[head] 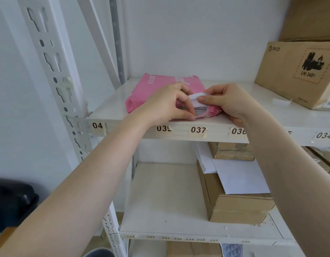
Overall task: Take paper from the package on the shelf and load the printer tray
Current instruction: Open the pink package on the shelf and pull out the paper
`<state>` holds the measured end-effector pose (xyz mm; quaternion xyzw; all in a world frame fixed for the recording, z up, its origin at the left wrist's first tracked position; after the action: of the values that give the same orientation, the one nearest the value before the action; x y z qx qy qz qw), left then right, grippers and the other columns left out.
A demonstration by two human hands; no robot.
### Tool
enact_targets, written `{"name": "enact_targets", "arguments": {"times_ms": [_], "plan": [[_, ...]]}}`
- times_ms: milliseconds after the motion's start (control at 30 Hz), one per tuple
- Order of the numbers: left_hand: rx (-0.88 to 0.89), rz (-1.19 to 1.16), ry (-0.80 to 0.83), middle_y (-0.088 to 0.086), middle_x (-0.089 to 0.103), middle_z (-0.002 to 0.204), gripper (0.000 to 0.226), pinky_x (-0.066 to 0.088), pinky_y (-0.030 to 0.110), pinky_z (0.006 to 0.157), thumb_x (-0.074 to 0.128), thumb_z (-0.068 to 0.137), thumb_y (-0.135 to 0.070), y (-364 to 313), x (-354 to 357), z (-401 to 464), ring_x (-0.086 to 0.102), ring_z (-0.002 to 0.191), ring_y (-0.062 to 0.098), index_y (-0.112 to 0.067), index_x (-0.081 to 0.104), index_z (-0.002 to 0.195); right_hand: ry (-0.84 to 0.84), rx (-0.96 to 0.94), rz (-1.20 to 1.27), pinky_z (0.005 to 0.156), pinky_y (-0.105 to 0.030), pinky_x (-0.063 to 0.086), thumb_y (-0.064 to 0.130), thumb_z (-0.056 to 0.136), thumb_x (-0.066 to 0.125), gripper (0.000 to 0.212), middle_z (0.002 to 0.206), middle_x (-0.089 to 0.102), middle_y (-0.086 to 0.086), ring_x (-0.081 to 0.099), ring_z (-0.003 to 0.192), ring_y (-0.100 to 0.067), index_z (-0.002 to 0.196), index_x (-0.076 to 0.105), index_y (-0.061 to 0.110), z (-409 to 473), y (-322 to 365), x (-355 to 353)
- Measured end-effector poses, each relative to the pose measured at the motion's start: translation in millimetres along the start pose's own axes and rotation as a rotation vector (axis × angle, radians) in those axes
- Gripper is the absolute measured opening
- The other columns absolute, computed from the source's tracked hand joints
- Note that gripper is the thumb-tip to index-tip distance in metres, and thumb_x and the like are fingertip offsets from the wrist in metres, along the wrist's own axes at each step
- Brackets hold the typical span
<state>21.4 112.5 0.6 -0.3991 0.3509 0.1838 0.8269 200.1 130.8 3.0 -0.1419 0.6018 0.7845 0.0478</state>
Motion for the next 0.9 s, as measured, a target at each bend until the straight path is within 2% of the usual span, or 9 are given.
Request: {"name": "enact_targets", "arguments": {"times_ms": [67, 167, 267, 367, 433, 500, 667, 800, 900], "plan": [[-0.01, -0.013, 0.002, -0.017, 0.051, 0.108, 0.007, 0.041, 0.018, 0.089, 0.077, 0.075, -0.03, 0.1, -3.6, -3.2, 0.052, 0.099, -0.001, -0.027, 0.076, 0.081, -0.019, -0.045, -0.117, 0.048, -0.016, 0.045, 0.013, 0.071, 0.079, 0.014, 0.062, 0.064, -0.003, 0.055, 0.045, -0.006, 0.082, 0.07, 0.011, -2.4, 5.0, 0.8], [-0.021, -0.017, -0.12, -0.011, 0.057, 0.108, 0.01, 0.035, 0.009, 0.077, 0.071, 0.081, -0.031, 4.3, -16.5, -11.7, 0.051, 0.093, -0.006, -0.023, 0.076, 0.085, 0.039, -0.182, -0.411, 0.054, -0.017, 0.043, 0.023, 0.066, 0.084, 0.021, 0.063, 0.063, 0.005, 0.055, 0.056, -0.005, 0.081, 0.072, 0.016, -6.5, 22.7, 11.5], [-0.064, -0.001, -0.276, -0.012, 0.063, 0.094, 0.018, 0.038, 0.012, 0.068, 0.078, 0.072, -0.037, 14.3, -33.0, -23.2, 0.055, 0.085, 0.001, -0.026, 0.069, 0.083, 0.093, -0.256, -0.535, 0.06, -0.028, 0.047, 0.023, 0.067, 0.083, 0.022, 0.071, 0.066, 0.005, 0.058, 0.066, -0.009, 0.085, 0.074, 0.018, -6.1, 36.1, 33.9], [-0.125, 0.014, -0.259, -0.018, 0.056, 0.078, 0.035, 0.042, 0.018, 0.065, 0.084, 0.064, -0.035, 24.6, -42.0, -33.2, 0.053, 0.075, 0.002, -0.019, 0.064, 0.087, 0.102, -0.331, -0.597, 0.069, -0.025, 0.048, 0.02, 0.067, 0.081, 0.019, 0.07, 0.067, 0.007, 0.06, 0.07, -0.002, 0.085, 0.076, 0.016, 0.6, 37.2, 51.6], [-0.138, 0.062, -0.238, -0.02, 0.054, 0.076, 0.036, 0.043, 0.022, 0.066, 0.085, 0.062, -0.034, 28.4, -41.0, -36.0, 0.052, 0.072, 0.004, -0.019, 0.063, 0.085, 0.088, -0.334, -0.588, 0.066, -0.025, 0.049, 0.02, 0.067, 0.081, 0.016, 0.068, 0.066, 0.012, 0.058, 0.063, 0.002, 0.082, 0.077, 0.017, 4.1, 33.9, 55.9], [-0.125, 0.107, -0.252, -0.021, 0.053, 0.076, 0.034, 0.043, 0.025, 0.067, 0.085, 0.061, -0.035, 30.5, -37.8, -35.5, 0.052, 0.073, 0.006, -0.021, 0.061, 0.082, 0.062, -0.308, -0.508, 0.059, -0.025, 0.048, 0.02, 0.068, 0.082, 0.013, 0.063, 0.064, 0.013, 0.056, 0.056, -0.005, 0.079, 0.076, 0.017, 4.8, 29.4, 56.2], [-0.079, 0.158, -0.298, -0.019, 0.052, 0.076, 0.024, 0.044, 0.032, 0.071, 0.083, 0.064, -0.035, 35.5, -37.3, -28.6, 0.048, 0.071, 0.001, -0.029, 0.061, 0.071, 0.022, -0.317, -0.376, 0.052, -0.014, 0.04, 0.026, 0.07, 0.081, 0.014, 0.055, 0.062, -0.005, 0.049, 0.046, -0.007, 0.076, 0.076, 0.014, 0.9, 24.0, 57.3], [-0.047, 0.172, -0.291, -0.014, 0.054, 0.079, 0.02, 0.049, 0.037, 0.075, 0.08, 0.068, -0.035, 38.1, -37.9, -27.6, 0.056, 0.077, 0.011, -0.025, 0.064, 0.071, 0.009, -0.292, -0.309, 0.042, -0.011, 0.035, 0.025, 0.071, 0.082, 0.02, 0.053, 0.059, -0.007, 0.044, 0.038, -0.001, 0.078, 0.075, 0.008, -2.9, 24.6, 57.8], [-0.049, 0.178, -0.283, -0.012, 0.058, 0.078, 0.02, 0.051, 0.034, 0.073, 0.077, 0.073, -0.035, 38.3, -40.5, -25.4, 0.06, 0.077, 0.012, -0.019, 0.064, 0.073, -0.007, -0.285, -0.262, 0.059, -0.011, 0.03, 0.031, 0.069, 0.082, 0.024, 0.048, 0.058, 0.003, 0.045, 0.038, -0.002, 0.076, 0.074, 0.008, -0.8, 22.9, 57.8]]}}
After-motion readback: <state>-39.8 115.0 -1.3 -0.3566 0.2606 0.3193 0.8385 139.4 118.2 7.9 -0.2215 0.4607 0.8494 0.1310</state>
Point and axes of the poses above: each hand's wrist, its own z-axis towards the middle knuckle, its own x-axis out of the palm, y = z × x, the point moved 2 cm from there along z, towards the middle knuckle
